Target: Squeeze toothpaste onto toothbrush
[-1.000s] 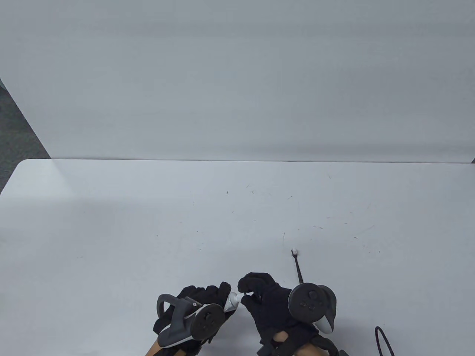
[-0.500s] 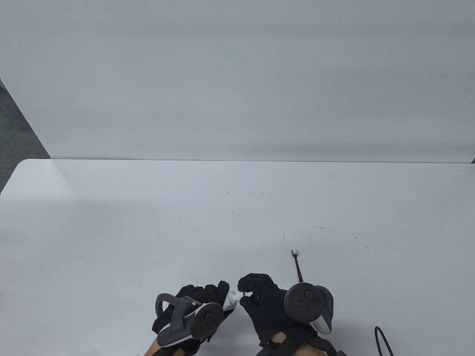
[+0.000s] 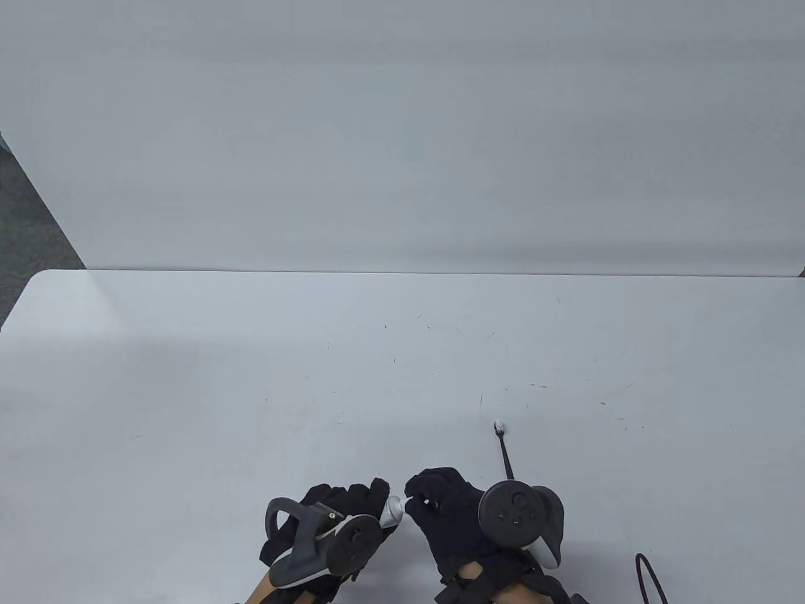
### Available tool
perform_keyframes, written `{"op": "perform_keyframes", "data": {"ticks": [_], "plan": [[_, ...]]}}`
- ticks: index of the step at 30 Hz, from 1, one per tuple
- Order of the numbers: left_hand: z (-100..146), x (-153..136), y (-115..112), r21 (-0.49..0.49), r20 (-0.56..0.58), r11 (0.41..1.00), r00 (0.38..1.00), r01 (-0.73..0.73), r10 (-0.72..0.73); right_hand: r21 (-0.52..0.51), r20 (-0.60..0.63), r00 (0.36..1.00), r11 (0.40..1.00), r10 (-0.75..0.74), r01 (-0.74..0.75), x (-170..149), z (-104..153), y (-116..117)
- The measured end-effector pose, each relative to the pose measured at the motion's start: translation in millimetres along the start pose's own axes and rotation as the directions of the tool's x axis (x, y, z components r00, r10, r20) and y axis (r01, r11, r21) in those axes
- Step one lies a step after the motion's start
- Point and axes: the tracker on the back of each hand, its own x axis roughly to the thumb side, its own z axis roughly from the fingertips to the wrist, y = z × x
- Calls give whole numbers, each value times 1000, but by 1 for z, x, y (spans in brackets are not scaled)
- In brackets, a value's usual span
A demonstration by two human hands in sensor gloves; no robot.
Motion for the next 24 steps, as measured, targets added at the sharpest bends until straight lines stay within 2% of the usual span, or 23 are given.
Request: {"op": "perform_keyframes", "data": {"ticks": [3,8,15,21,24], "plan": [[0,1,0,-2,1,1000,1000,5,-5,5,-17,1000,1000,8,-8,-2,0,-1],[0,1,0,0,-1,1000,1000,2,-2,68,0,997,995,-78,77,0,0,1],[-1,2,0,-4,3,1000,1000,6,-6,-3,-13,1000,1000,-1,1,-1,0,2],[-1,2,0,-10,0,1000,1000,11,-11,80,-37,993,990,-113,116,-5,-1,3],[-1,2,-1,-13,3,1000,1000,10,-10,65,-4,996,994,-84,84,-1,0,4]]}}
